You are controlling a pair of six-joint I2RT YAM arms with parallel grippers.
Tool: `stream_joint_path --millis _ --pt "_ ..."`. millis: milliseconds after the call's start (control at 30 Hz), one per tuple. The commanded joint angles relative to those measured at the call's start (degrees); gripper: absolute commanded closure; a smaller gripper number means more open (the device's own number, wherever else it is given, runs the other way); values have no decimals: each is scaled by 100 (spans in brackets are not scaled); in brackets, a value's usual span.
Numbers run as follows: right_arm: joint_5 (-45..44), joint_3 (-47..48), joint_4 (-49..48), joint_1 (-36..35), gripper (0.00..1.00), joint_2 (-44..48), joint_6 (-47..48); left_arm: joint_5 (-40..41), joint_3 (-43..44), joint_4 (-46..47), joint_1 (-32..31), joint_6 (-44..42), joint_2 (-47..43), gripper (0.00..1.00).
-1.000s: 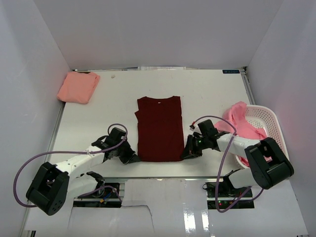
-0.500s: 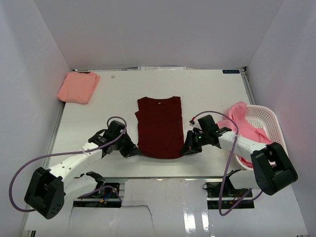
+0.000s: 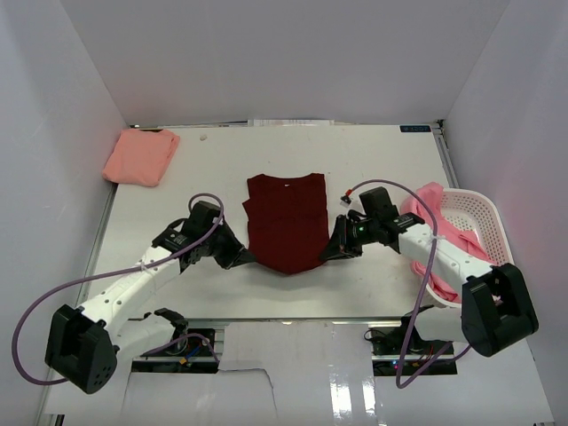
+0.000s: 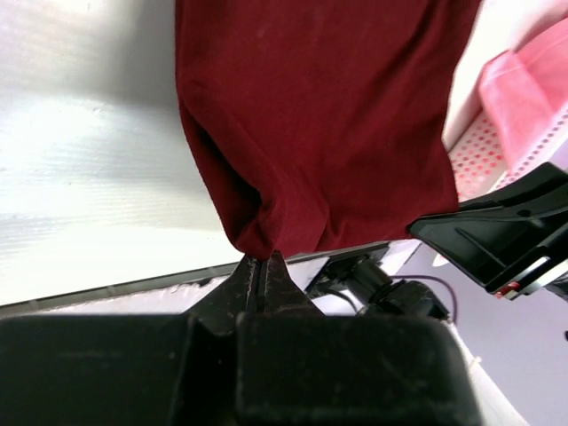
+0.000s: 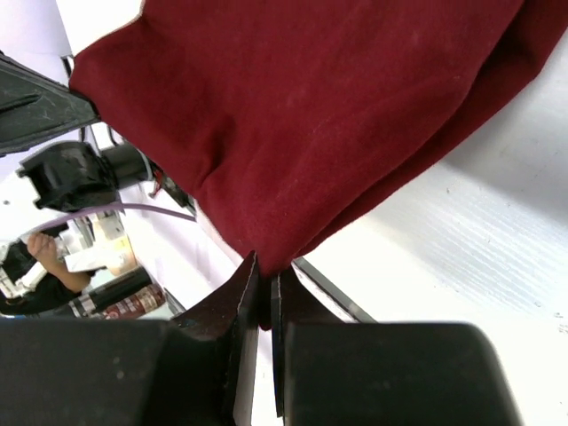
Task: Fold and stack the t-shirts
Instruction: Fold the long partially folded tshirt into a neat square
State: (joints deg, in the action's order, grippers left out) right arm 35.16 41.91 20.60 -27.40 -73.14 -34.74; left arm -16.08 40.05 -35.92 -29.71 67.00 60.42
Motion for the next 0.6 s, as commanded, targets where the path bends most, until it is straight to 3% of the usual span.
stream_joint_path --millis 0,567 --pt "228 623 233 173 92 -33 195 35 441 -152 316 -134 31 100" --pt "615 2690 656 718 92 -1544 617 -466 2085 357 1169 -987 1832 100"
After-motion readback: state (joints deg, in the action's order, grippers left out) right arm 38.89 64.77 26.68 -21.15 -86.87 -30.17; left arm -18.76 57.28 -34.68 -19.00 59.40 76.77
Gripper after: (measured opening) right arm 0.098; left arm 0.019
